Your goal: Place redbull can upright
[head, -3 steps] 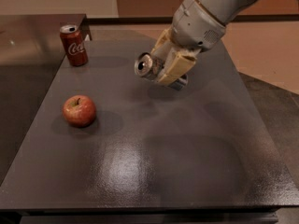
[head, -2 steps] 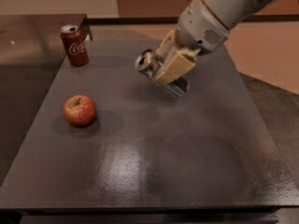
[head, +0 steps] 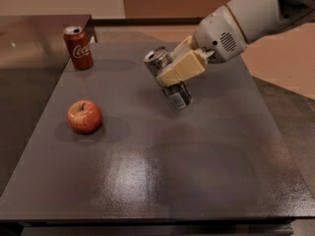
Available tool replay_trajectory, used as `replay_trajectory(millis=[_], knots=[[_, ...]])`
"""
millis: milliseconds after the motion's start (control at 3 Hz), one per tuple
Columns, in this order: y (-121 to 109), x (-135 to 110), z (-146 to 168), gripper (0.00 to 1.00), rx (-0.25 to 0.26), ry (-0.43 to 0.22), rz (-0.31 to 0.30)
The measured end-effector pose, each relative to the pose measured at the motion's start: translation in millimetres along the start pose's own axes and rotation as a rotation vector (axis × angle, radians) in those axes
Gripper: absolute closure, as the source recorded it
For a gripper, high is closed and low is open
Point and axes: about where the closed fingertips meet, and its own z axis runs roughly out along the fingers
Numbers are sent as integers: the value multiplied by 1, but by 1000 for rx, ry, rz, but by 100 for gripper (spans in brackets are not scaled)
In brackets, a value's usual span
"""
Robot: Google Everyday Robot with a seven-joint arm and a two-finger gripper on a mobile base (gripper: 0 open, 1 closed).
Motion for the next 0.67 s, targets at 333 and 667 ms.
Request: replay_trajectory(millis=[333,667], knots=[[2,-3,0,100,-31,-135,24],[3,-2,0,100,-59,-237,2]])
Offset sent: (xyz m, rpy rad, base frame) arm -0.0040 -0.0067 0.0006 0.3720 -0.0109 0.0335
